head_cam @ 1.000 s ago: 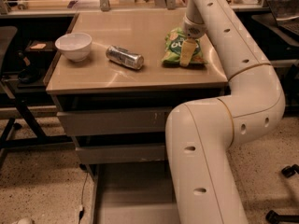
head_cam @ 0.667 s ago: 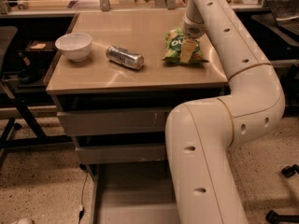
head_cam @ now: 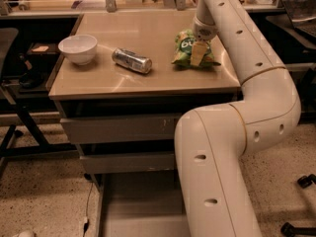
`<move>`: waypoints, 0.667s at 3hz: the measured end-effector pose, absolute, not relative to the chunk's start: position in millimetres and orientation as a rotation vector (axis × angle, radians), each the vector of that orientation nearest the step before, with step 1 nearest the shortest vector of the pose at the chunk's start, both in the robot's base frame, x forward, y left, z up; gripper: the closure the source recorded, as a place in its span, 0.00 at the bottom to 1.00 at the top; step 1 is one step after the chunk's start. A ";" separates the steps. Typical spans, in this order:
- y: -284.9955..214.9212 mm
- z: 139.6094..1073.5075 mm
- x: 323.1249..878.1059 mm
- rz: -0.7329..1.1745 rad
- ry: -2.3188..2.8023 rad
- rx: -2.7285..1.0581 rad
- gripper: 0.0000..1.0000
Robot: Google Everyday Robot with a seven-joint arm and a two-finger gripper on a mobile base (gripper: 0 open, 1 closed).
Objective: Place green rice chip bag into bottom drawer
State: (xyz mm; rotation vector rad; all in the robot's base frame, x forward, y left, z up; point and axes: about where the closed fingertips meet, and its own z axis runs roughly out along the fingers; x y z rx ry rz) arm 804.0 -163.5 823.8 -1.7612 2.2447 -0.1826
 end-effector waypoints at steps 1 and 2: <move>-163.1 828.1 802.1 -0.183 2.245 -1.761 1.00; -171.3 853.2 799.2 -0.226 2.254 -1.702 1.00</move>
Offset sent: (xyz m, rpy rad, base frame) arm -0.0804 -0.0131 0.0441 -0.0321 -0.0359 -0.0972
